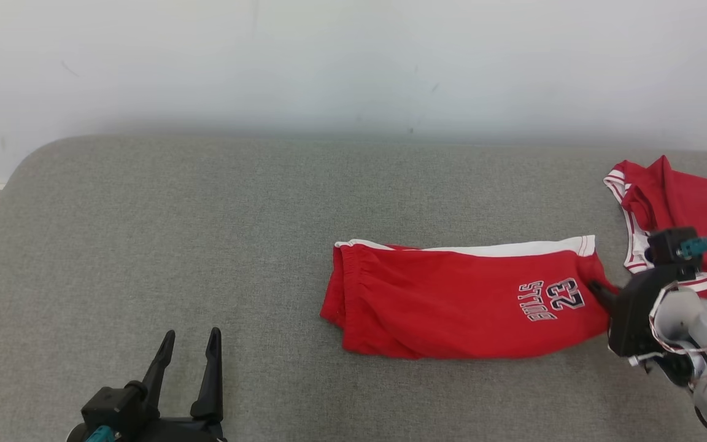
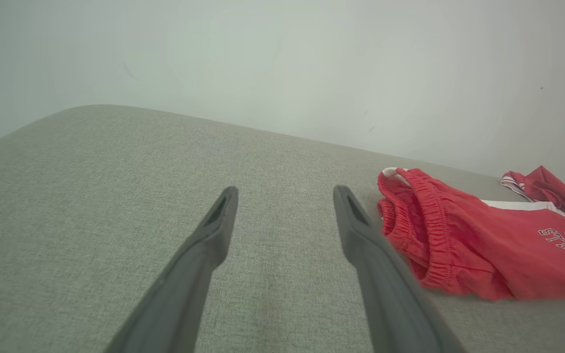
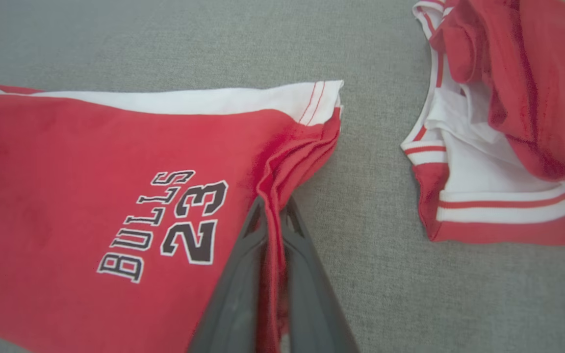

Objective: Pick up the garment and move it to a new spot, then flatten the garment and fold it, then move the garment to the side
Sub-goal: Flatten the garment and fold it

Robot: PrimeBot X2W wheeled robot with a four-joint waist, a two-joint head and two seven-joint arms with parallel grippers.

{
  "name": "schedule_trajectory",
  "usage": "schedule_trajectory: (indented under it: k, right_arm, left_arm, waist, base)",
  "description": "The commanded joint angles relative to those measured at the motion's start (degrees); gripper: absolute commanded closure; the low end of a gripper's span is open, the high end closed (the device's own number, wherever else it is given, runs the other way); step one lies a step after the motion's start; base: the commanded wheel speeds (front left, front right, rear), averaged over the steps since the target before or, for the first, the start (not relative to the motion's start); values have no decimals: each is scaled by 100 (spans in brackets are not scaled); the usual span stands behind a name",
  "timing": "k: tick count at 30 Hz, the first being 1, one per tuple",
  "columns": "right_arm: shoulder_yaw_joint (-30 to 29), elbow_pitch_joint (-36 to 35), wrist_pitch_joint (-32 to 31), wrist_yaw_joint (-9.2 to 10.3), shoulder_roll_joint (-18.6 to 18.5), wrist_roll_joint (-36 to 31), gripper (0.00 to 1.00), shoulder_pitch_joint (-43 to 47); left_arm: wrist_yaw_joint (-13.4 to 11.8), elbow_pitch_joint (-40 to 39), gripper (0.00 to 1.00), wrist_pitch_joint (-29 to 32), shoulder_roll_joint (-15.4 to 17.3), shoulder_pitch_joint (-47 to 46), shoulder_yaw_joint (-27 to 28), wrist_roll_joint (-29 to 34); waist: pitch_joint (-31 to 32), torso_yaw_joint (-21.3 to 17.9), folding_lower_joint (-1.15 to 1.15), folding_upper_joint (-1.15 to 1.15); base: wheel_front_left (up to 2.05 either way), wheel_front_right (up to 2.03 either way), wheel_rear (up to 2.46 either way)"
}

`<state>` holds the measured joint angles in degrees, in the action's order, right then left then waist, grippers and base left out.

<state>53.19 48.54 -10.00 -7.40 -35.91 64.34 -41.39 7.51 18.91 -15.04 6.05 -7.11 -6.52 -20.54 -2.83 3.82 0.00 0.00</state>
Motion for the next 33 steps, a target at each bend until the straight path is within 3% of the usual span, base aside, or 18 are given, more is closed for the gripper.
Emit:
schedule_trajectory:
  k: [1, 10, 20, 24, 33]
  right_arm:
    - [7, -52, 54, -11, 37, -64, 100, -82]
    - [74, -876, 258, -11, 273, -229, 100, -413]
    - [15, -1487, 139, -11, 832, -352, 100, -398]
    - [-12, -1473, 56, -11, 1151, -416, 100, -366]
    - [-114, -735, 153, -11, 1961, -674, 100, -314]
  left_arm:
    - [-6, -18, 0, -11, -7, 26, 10, -18]
    - [-6, -23, 0, -11, -48, 144, 9, -60]
    - [-6, -24, 0, -11, -116, -25, -60, -83]
    - [-6, -2, 0, -11, -132, -88, -91, -106]
    - [-6, 53, 0, -11, -217, -238, -257, -143]
  waist:
    - [11, 10, 0, 0]
    - [71, 96, 0, 0]
    - [-45, 334, 0, 0]
    - [-95, 444, 0, 0]
    - [-230, 771, 0, 0]
  base:
    - [0, 0, 0]
    - [0, 0, 0]
    - [0, 0, 0]
    - [0, 0, 0]
    - [0, 0, 0]
